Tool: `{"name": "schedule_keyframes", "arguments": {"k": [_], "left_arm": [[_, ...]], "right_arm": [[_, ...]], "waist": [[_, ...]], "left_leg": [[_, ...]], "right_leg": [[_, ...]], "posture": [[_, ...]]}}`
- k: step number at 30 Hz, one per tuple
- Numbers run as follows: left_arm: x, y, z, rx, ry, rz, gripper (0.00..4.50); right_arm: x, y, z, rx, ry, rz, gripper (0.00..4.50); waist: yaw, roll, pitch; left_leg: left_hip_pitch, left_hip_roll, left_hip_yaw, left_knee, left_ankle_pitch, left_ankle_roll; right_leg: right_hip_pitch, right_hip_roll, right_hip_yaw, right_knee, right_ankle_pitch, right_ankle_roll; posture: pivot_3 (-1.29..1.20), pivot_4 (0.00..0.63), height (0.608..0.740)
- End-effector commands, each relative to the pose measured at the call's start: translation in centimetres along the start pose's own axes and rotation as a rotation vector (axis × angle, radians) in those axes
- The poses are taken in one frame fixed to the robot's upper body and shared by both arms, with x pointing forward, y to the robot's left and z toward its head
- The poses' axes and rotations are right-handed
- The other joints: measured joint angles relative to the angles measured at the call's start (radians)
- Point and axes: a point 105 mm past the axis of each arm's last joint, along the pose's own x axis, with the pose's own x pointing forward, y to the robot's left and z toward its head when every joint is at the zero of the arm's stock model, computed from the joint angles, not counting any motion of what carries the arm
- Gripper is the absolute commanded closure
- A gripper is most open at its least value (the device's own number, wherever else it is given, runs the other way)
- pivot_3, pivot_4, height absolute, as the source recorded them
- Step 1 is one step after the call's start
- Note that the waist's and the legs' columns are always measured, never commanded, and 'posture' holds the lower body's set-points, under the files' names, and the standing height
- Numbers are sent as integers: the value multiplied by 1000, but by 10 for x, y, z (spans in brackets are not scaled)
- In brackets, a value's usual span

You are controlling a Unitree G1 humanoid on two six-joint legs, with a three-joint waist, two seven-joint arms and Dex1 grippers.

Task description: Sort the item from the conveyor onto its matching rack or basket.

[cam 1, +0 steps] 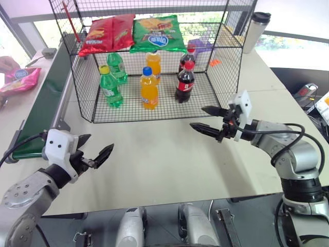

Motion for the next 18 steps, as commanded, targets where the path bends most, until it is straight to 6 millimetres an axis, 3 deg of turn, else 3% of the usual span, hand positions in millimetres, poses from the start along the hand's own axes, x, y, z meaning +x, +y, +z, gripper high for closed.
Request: {"name": "schedule_keyframes", "arguments": {"k": [1,18], "left_arm": [[-3,0,11,38,-42,1,49],[4,-4,10,0,-59,-19,49]], "right_arm": [[-2,0,10,-47,-20,1,0],[-1,0,2,-89,33,-7,0]], "waist": [[0,0,0],[0,0,0]], "left_leg": [[0,0,0,0,0,0],[0,0,0,0,0,0]], "right_leg": [[0,0,0,0,0,0],[0,0,0,0,0,0]], "posture": [[0,150,740],[0,150,740]]}}
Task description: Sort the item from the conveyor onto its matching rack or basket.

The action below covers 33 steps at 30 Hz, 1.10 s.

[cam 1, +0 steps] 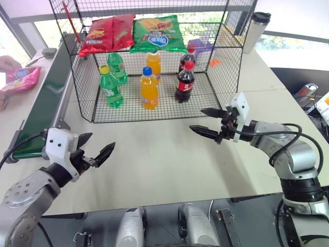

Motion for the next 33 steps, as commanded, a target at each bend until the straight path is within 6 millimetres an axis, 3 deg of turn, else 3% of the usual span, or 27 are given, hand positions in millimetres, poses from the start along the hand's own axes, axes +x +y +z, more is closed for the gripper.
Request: {"name": "schedule_keyframes", "arguments": {"k": [1,33], "left_arm": [[2,-2,6,18,-34,-7,49],[10,-4,6,41,-47,-12,49]], "right_arm": [[-2,2,8,-63,-13,3,0],[3,0,8,-86,-18,-7,0]], "waist": [[0,0,0],[0,0,0]], "left_leg": [[0,0,0,0,0,0],[0,0,0,0,0,0]], "right_leg": [[0,0,0,0,0,0],[0,0,0,0,0,0]], "posture": [[0,150,740],[0,150,740]]}}
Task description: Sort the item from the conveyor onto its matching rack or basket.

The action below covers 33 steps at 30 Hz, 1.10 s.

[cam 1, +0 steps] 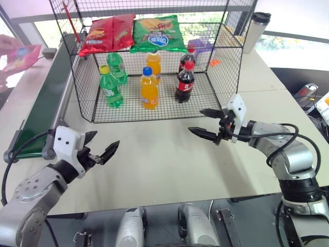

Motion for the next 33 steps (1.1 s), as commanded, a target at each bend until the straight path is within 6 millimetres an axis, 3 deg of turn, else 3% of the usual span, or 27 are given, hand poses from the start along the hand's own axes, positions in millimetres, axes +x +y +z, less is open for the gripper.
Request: {"name": "schedule_keyframes", "arguments": {"k": [1,20,23,27,30,33], "left_arm": [[-1,0,9,31,-36,6,49],[0,-2,8,33,-36,20,49],[-2,4,10,100,-22,58,49],[-18,36,33,345,6,199,49],[-49,82,58,861,201,369,49],[-68,114,62,1254,408,438,49]], "right_arm": [[0,-2,11,-42,-33,-7,0],[1,-8,7,-53,-21,-27,0],[3,-9,7,-55,-18,-24,0],[9,1,36,24,-115,65,0],[20,31,67,31,-187,249,0],[31,52,78,-50,-181,360,0]], "waist": [[0,0,0],[0,0,0],[0,0,0],[-3,0,0],[-11,-1,0],[-7,4,-1]], "left_leg": [[0,0,0,0,0,0],[0,0,0,0,0,0],[0,0,0,0,0,0],[0,0,0,0,0,0],[0,1,0,0,0,0],[1,1,2,-4,0,0]], "right_leg": [[0,0,0,0,0,0],[0,0,0,0,0,0],[0,0,0,0,0,0],[0,0,0,1,0,0],[-2,1,0,3,0,0],[-4,0,0,2,0,0]], "posture": [[0,150,740],[0,150,740],[0,150,740],[0,150,740],[0,150,740],[0,150,740]]}}
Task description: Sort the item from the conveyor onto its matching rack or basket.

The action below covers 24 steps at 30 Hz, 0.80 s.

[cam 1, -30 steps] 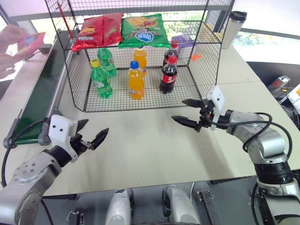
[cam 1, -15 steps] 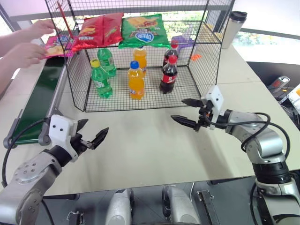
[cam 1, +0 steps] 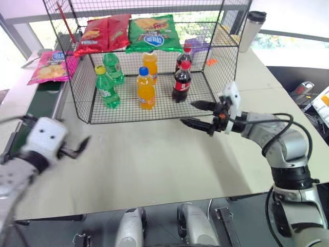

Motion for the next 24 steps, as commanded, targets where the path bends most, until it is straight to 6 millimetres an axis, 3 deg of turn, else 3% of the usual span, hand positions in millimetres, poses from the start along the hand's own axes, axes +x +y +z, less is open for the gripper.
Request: {"name": "schedule_keyframes", "arguments": {"k": [1,3,7,14,24], "left_arm": [[-7,33,-20,414,107,111,49],[-7,42,-29,505,136,148,49],[0,34,-45,603,155,132,49],[8,25,-59,588,176,150,49],[23,16,-55,545,136,169,49]], "right_arm": [[18,25,18,-101,-12,152,0],[24,28,22,-134,-12,176,0],[30,27,27,-198,0,197,0],[28,23,24,-217,21,180,0],[26,19,22,-216,20,140,0]], "waist": [[3,1,0],[7,1,0],[8,1,-1],[3,0,-1],[4,0,-1]], "left_leg": [[0,0,1,-1,0,0],[0,0,1,-2,0,0],[-4,1,5,-2,-3,-5],[-12,-1,12,-2,-1,0],[-13,2,10,4,-1,0]], "right_leg": [[-1,0,0,-1,0,0],[-1,-1,0,-3,0,0],[-9,-6,-1,-7,2,-3],[-15,-10,-3,-5,4,-1],[-15,-7,-4,2,5,0]], "posture": [[0,150,740],[0,150,740],[0,150,740],[0,150,740],[0,150,740]]}}
